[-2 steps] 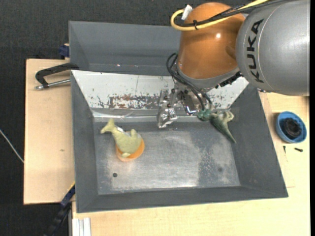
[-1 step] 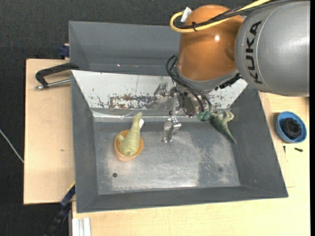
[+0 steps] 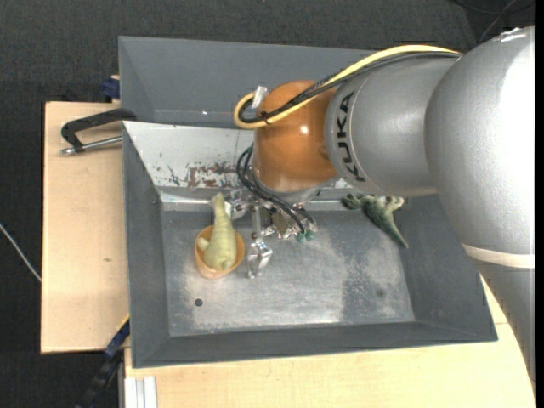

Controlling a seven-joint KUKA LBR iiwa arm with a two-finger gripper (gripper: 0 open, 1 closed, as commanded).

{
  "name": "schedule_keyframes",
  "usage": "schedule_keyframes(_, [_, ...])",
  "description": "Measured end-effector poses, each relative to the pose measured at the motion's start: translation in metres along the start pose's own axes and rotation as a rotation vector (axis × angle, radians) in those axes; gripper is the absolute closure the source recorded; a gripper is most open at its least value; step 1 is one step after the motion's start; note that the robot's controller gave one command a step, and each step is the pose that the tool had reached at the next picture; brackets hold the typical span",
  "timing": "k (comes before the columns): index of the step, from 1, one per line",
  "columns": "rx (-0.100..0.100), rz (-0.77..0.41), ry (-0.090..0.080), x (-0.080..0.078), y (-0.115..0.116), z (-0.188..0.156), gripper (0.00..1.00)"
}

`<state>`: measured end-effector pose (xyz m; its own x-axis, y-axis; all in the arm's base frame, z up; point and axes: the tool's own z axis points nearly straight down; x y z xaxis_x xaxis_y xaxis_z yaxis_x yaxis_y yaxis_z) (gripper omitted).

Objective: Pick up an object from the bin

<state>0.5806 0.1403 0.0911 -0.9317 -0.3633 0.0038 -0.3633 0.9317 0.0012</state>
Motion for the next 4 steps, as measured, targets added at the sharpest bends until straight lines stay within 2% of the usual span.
schedule_keyframes(1, [0.000,0.003,-0.006,-0.001,-0.001,-0.004,1.00])
schedule_keyframes(2, [0.001,-0.086,-0.020,0.007,0.054,-0.173,1.00])
schedule_keyframes(3, [0.000,-0.084,-0.010,0.009,0.053,-0.168,0.00])
schedule_keyframes(4, [0.001,-0.314,-0.001,-0.008,0.045,0.003,0.00])
